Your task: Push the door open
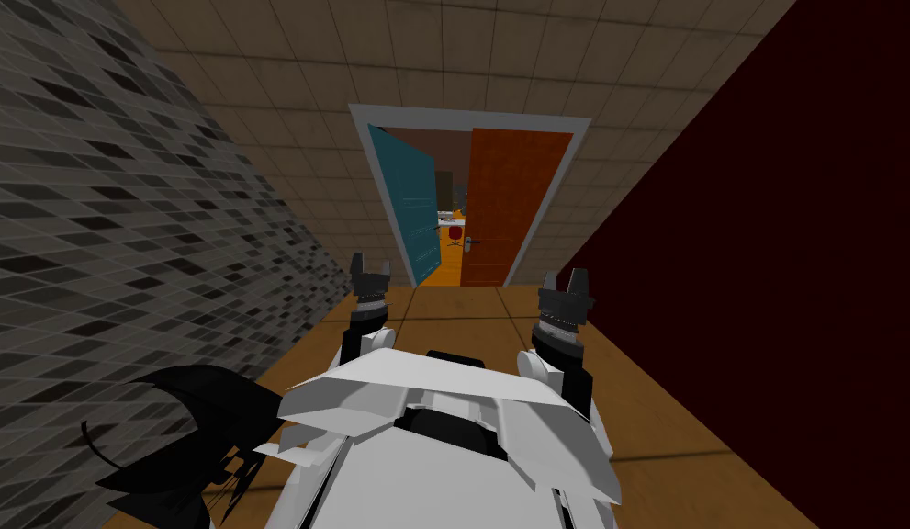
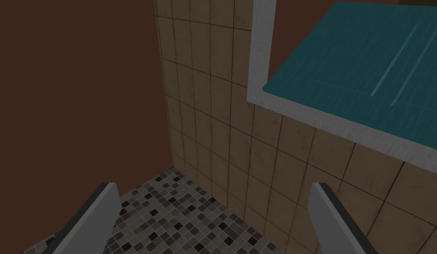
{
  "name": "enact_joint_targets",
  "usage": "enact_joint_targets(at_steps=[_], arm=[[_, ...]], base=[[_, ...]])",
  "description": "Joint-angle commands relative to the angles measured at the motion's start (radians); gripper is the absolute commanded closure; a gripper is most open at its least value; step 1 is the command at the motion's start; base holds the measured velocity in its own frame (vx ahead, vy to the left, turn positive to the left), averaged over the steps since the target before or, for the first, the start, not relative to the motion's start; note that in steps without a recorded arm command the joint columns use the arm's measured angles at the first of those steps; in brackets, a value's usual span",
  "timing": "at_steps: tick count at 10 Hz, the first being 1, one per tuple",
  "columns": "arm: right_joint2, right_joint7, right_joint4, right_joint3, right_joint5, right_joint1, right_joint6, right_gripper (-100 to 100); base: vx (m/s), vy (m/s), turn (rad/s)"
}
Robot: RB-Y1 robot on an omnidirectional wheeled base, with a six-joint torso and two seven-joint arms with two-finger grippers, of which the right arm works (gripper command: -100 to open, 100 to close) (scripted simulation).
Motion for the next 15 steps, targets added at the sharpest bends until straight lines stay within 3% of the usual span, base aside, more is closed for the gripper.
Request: enact_joint_targets(at_steps=[1,2,7,15], arm=[[-0.010,-0.005,0.037,0.002,0.003,-0.022,0.006,-100],[-0.010,-0.005,0.037,0.002,0.003,-0.022,0.006,-100],[-0.028,-0.015,0.123,0.006,0.010,-0.072,0.019,-100],[-0.051,-0.035,0.291,0.015,0.023,-0.170,0.045,-100]], base=[[0.005,-0.009,0.003],[0.139,0.012,-0.022],[0.147,0.002,-0.008],[0.103,0.005,-0.010]])
